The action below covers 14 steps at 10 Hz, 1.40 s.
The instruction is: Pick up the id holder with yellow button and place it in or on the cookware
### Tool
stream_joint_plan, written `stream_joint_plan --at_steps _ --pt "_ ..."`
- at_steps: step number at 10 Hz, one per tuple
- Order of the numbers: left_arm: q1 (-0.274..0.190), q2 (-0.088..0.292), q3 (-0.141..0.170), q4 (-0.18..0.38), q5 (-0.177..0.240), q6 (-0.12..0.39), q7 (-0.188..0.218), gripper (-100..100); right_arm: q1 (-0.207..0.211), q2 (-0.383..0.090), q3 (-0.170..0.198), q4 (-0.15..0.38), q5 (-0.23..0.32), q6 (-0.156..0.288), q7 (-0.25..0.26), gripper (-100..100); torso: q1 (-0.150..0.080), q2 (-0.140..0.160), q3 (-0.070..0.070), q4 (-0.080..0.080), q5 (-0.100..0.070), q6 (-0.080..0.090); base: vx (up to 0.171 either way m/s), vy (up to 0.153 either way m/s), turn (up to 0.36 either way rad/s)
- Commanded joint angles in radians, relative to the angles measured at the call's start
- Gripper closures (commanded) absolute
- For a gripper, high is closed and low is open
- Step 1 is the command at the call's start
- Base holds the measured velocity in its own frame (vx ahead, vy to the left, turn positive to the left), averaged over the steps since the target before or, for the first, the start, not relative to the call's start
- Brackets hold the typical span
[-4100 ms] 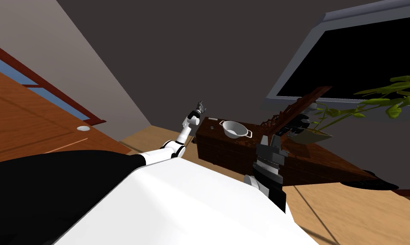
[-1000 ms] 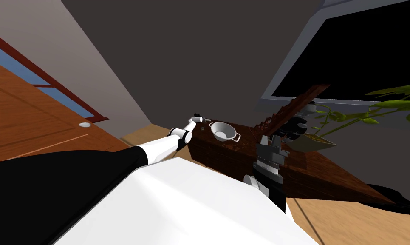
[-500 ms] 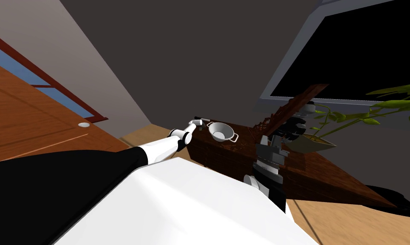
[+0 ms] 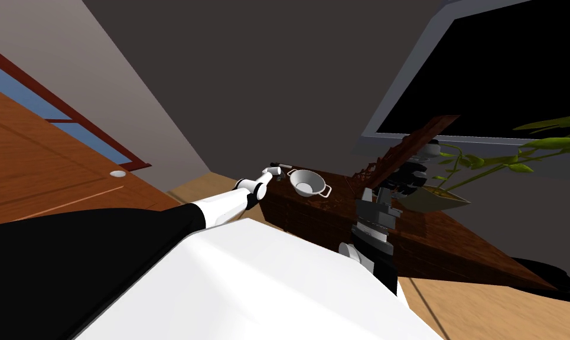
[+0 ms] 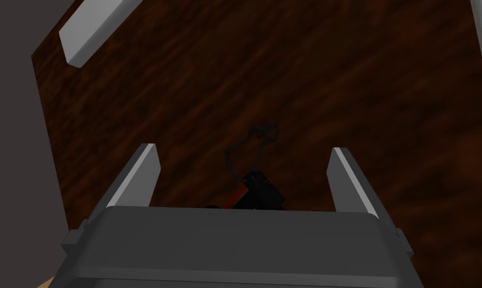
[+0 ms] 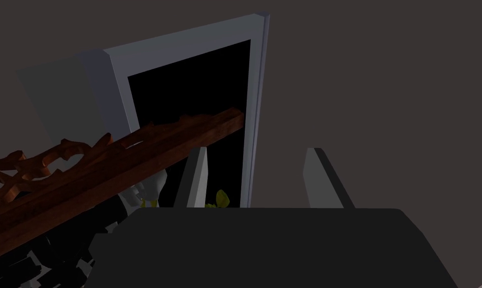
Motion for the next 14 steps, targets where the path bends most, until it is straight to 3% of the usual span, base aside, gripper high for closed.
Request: stream_joint_plan --at_steps 1,2,3,7,9,10,11,14 --pt "0.0 0.0 0.0 0.0 0.0 0.0 0.0 -100 0.0 0.0 0.0 0.0 0.0 0.0 0.0 0 0.0 0.0 0.0 0.0 0.0 0.0 0.0 0.0 0.0" --pt "0.0 0.0 0.0 0.002 0.0 -0.001 -0.001 0 0.0 0.0 0.0 0.0 0.0 0.0 0.0 0 0.0 0.0 0.0 0.0 0.0 0.0 0.0 0.0 0.0" --pt "-0.002 0.0 -0.014 0.017 -0.01 -0.018 0.03 -100 0.0 0.0 0.0 0.0 0.0 0.0 0.0 0 0.0 0.0 0.0 0.0 0.0 0.0 0.015 0.023 -0.096" --pt "-0.007 0.0 -0.058 0.065 -0.04 -0.068 0.12 -100 0.0 0.0 0.0 0.0 0.0 0.0 0.0 0 0.003 -0.001 0.0 0.0 0.001 0.0 0.017 0.057 -0.096" --pt "-0.009 0.0 -0.072 0.08 -0.05 -0.085 0.15 -100 0.0 0.0 0.0 0.0 0.0 0.0 0.0 0 0.004 -0.001 -0.001 0.0 0.001 0.0 0.024 0.06 -0.077" --pt "-0.001 -0.002 -0.068 0.059 -0.05 -0.073 0.141 -100 0.0 0.0 0.0 0.0 0.0 0.0 0.0 0 0.003 -0.002 -0.001 0.0 0.001 0.0 0.012 0.023 -0.015" --pt "0.0 -0.002 -0.069 0.057 -0.051 -0.072 0.145 100 0.0 0.0 0.0 0.0 0.0 0.0 0.0 0 0.002 -0.001 -0.001 0.0 0.0 0.0 0.0 0.0 0.0" --pt "0.0 -0.002 -0.07 0.057 -0.051 -0.072 0.144 100 0.0 0.0 0.0 0.0 0.0 0.0 0.0 0 0.0 0.0 0.0 0.0 0.0 -0.001 0.0 0.0 -0.003"
